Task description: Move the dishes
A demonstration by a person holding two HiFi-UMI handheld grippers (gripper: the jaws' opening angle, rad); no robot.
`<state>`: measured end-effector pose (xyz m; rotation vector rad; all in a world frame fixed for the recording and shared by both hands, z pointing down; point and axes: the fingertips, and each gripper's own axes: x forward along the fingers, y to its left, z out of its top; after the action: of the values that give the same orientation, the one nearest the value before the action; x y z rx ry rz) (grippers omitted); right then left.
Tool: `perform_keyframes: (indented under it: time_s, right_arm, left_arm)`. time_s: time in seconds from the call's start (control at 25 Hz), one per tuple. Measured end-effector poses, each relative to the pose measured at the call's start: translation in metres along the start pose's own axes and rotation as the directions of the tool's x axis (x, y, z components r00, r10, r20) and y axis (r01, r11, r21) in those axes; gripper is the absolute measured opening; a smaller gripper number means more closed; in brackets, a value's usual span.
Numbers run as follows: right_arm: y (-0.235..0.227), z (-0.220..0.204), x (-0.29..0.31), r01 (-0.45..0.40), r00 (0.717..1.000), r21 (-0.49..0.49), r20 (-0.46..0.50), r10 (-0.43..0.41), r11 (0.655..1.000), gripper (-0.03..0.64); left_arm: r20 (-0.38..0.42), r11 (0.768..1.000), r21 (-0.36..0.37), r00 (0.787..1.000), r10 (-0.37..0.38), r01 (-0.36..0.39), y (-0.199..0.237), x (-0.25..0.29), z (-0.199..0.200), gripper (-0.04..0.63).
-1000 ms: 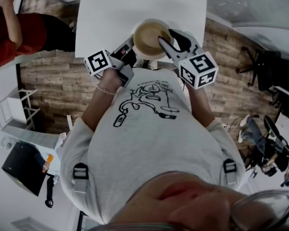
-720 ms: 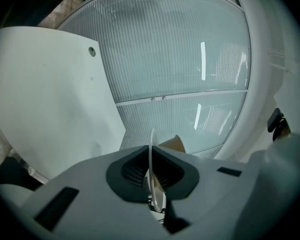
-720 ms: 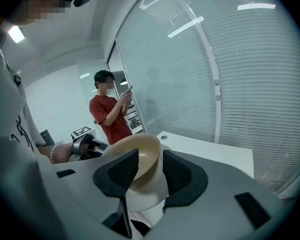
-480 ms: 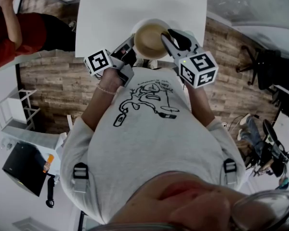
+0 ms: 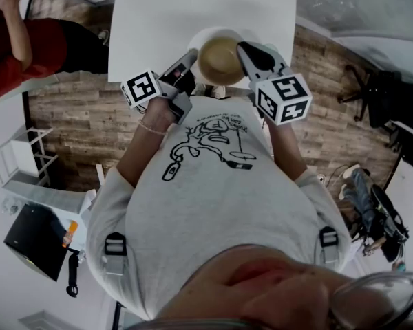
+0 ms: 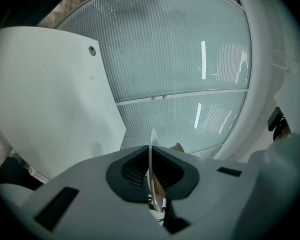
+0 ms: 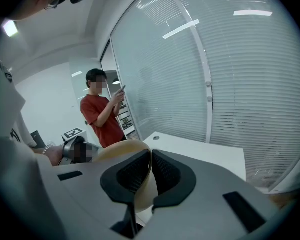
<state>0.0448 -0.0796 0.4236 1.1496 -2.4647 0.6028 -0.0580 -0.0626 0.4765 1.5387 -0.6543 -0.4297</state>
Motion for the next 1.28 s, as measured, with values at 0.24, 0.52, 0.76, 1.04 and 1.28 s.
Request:
perform_keyframes:
  time_s: [0.24,0.52,0.76,1.04,1.28]
  right_arm:
    - [-0.001,0.003,-0.001,-0.01,1.0,0.014,0.014,0.01,1.0,0.044]
    - [0.001,0.006,-0.003,-0.023,0.999,0.034,0.031,0.022,0.999,0.041]
    - [-0.004,0.01,-0.008,-0.018,0.999,0.047,0.05,0.016,0.999,0.041]
    - [-0.003,0.017,-0.014,-0.026,0.997,0.073,0.08,0.02,0.997,0.041]
    - [-0.003,0.026,-0.019,-0.016,0.994,0.077,0.108,0.008,0.997,0.041]
  left_arm:
    - [0.0,1.0,-0.003,1.0,0.005,-0.005,0.003,0.0,0.0,0.011]
    - [-0.003,1.0,-0.003,1.0,0.007,-0.007,0.004,-0.001,0.001,0.011]
    - [-0.002,1.0,0.004,1.0,-0.001,0.001,0.002,0.0,0.001,0.011]
    - [0.0,1.0,-0.007,1.0,0.005,-0.005,0.003,-0.002,0.001,0.011]
    - [0.005,1.0,-0.003,1.0,0.006,-0.006,0.006,-0.008,0.005,0.011]
